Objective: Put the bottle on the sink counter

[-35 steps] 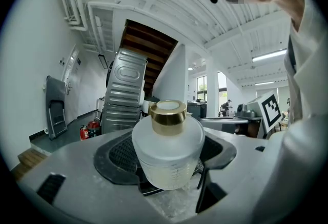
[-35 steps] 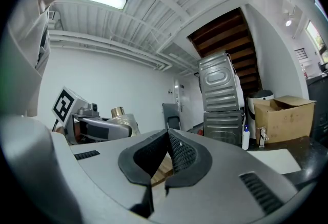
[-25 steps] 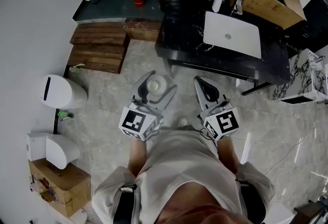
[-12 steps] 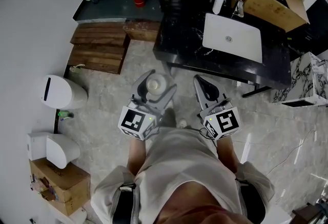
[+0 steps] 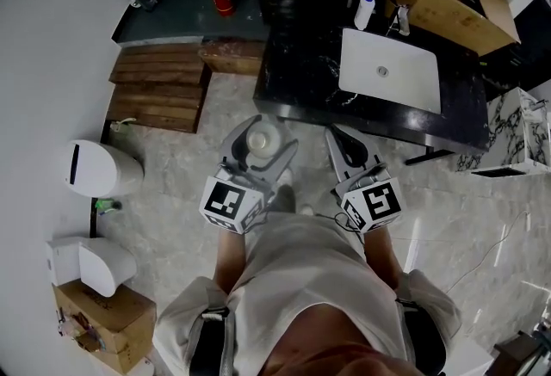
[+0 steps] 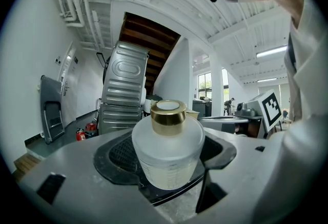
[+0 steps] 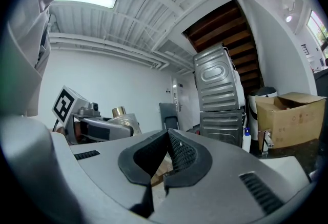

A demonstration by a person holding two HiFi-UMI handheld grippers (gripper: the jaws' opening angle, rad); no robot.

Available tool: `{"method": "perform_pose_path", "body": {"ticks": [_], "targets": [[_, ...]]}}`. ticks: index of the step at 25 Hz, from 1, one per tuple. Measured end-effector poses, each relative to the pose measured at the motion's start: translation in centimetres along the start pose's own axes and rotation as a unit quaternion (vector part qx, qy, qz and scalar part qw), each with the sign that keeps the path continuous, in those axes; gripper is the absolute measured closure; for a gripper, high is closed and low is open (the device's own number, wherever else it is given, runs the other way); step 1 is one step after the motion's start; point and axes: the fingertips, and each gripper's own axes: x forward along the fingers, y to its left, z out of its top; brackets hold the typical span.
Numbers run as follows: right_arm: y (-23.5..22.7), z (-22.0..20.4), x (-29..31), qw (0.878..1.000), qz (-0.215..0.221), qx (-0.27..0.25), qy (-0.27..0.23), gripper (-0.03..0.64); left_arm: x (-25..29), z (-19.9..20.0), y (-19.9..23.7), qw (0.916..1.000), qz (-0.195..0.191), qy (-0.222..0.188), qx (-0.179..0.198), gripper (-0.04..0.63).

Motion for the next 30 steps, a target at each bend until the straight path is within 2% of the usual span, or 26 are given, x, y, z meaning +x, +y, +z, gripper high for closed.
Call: {"method": "perform_pose_path", "body": {"ticks": [14, 30], "targets": [[-3.6, 0.2, 7.8, 0.999, -0.040, -0.003, 0.011, 0.620, 5.9, 0.6, 6.9, 0.9991, -0.043, 0.005, 0.002, 0.262], [-4.9, 0.1, 16.1, 0.997, -0.078, -0.008, 0.025, 0.620, 10.1, 0.8, 14.6, 0.9963, -0.085, 0.006, -0.005, 0.262]]}}
